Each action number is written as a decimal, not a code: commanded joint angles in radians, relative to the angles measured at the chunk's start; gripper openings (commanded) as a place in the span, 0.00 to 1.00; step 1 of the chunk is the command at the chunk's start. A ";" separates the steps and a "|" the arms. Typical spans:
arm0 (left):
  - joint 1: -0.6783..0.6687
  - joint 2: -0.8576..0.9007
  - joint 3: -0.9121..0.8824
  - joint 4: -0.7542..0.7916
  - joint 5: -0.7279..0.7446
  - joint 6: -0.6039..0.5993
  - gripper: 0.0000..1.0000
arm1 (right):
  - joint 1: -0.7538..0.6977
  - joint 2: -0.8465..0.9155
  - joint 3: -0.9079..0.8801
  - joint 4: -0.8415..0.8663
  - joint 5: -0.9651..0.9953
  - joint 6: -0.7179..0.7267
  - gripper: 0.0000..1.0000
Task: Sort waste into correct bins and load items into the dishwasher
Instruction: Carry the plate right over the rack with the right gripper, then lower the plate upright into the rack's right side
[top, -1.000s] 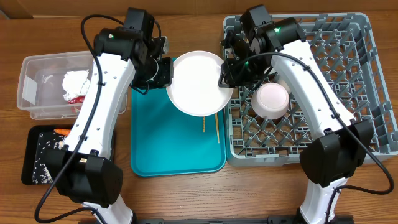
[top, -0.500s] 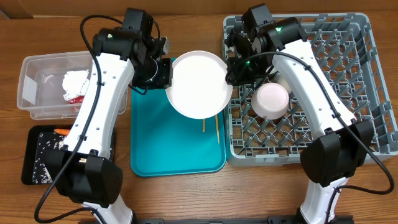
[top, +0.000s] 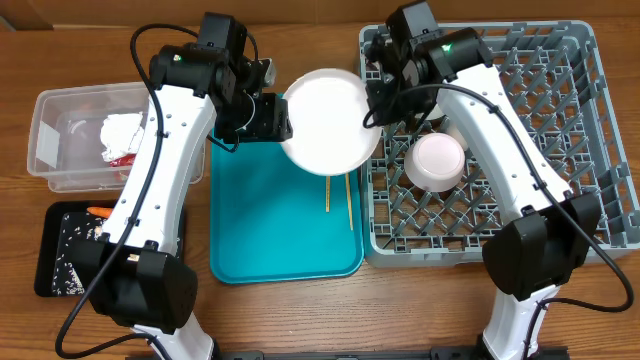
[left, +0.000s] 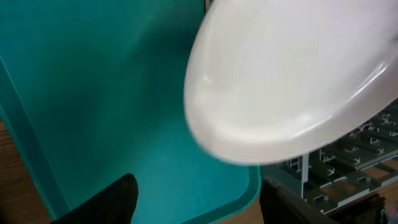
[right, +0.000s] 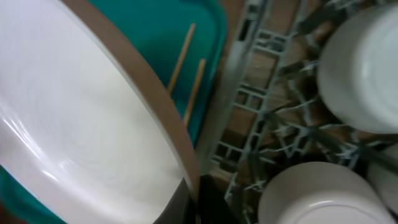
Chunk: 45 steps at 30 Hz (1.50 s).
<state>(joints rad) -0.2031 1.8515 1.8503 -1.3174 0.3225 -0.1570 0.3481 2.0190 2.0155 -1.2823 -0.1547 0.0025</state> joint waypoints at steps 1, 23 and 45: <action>-0.004 -0.019 0.025 0.000 0.015 0.016 0.67 | -0.039 -0.026 0.031 0.030 0.137 0.059 0.04; -0.004 -0.019 0.024 -0.014 -0.019 0.023 1.00 | -0.266 -0.156 0.230 -0.027 0.798 0.080 0.04; -0.004 -0.019 0.024 -0.014 -0.019 0.023 1.00 | -0.308 -0.152 0.161 -0.073 0.985 -0.034 0.04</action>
<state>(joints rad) -0.2031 1.8515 1.8507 -1.3319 0.3107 -0.1467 0.0513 1.8858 2.2120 -1.3624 0.8040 0.0006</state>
